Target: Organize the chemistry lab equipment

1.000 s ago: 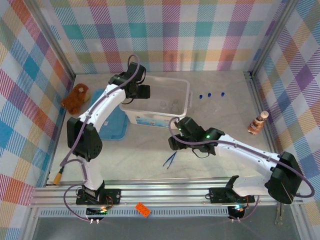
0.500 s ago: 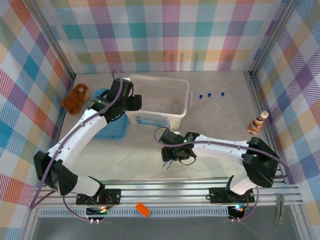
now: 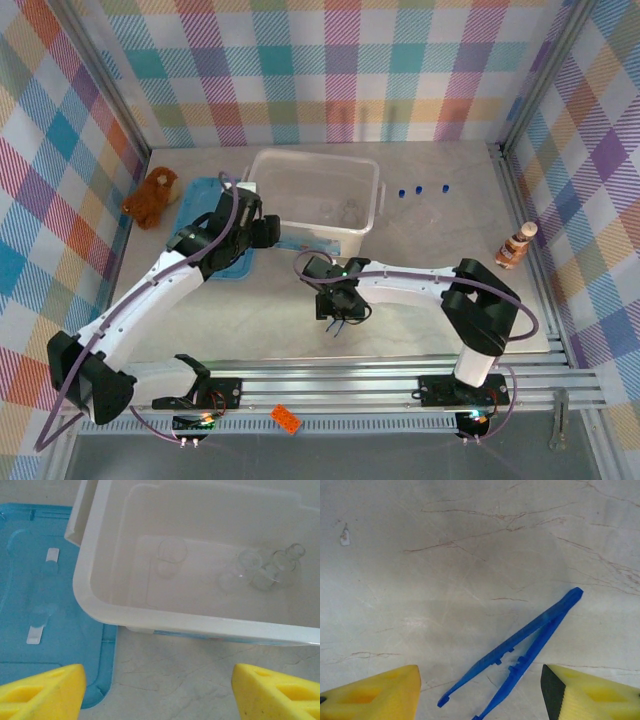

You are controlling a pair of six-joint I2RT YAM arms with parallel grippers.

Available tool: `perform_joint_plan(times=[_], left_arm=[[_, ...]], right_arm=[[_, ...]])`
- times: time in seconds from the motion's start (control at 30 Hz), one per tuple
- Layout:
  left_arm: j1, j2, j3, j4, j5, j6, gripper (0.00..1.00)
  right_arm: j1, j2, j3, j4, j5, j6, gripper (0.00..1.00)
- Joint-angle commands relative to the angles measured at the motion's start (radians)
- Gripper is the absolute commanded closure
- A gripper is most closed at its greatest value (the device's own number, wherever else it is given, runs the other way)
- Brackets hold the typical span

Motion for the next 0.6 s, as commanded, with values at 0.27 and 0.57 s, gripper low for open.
perform_joint_plan(times=[0.27,0.57], left_arm=[[-0.005,-0.053,-0.047,0.048,0.012,-0.029,0.23],[-0.005,-0.051,-0.05,0.053,0.013,-0.028,0.23]], right_arm=[[0.008,-0.01,0.017,-0.077,0.017,0.05,0.35],[0.007,0.042,0.018,-0.036,-0.019,0.042,0.35]])
